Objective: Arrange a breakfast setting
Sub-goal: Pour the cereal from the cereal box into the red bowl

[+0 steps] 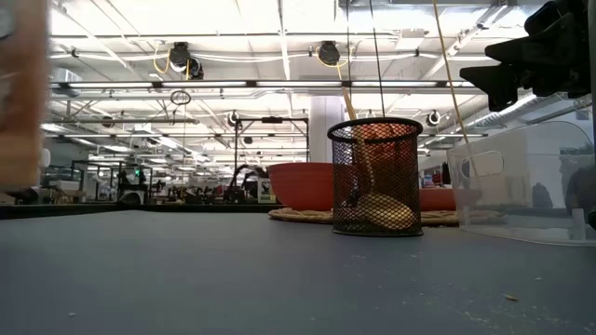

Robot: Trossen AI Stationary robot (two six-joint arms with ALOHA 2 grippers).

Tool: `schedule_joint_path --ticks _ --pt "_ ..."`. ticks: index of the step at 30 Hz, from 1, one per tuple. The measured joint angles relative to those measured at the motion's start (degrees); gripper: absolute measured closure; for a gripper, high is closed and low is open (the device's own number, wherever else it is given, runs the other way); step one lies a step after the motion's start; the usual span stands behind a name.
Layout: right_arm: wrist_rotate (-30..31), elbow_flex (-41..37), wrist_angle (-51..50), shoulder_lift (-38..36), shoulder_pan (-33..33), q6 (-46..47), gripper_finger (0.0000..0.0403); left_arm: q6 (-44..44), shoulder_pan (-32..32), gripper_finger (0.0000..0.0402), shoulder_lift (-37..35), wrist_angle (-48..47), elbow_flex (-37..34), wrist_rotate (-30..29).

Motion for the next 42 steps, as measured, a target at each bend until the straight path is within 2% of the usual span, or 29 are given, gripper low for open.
schedule_joint_path --ticks 8,19,25,32,38,42 --pt "0.0 0.0 0.0 0.0 0.0 0.0 0.0156 7.0 5.5 0.0398 -5.4 0.0 0.0 -8.7" --pt "0.0 0.0 0.0 0.0 0.0 0.0 0.0156 24.6 16.1 0.0399 -8.3 0.3 0.0 -19.6" --pt "0.0 0.0 0.0 0.0 0.0 0.0 0.0156 31.7 21.7 0.0399 -8.1 1.7 0.0 -21.7" --pt "0.0 0.0 3.0 0.0 0.0 0.0 0.0153 36.1 27.5 0.0399 -8.1 6.4 0.0 -23.0" --pt "1.7 0.0 11.8 0.0 0.0 4.0 0.0113 40.2 31.6 0.0399 -8.1 11.5 0.0 -22.9" --pt "3.3 0.0 12.9 0.0 0.0 3.6 0.0084 43.3 33.9 0.0399 -8.1 13.3 0.0 -22.9"
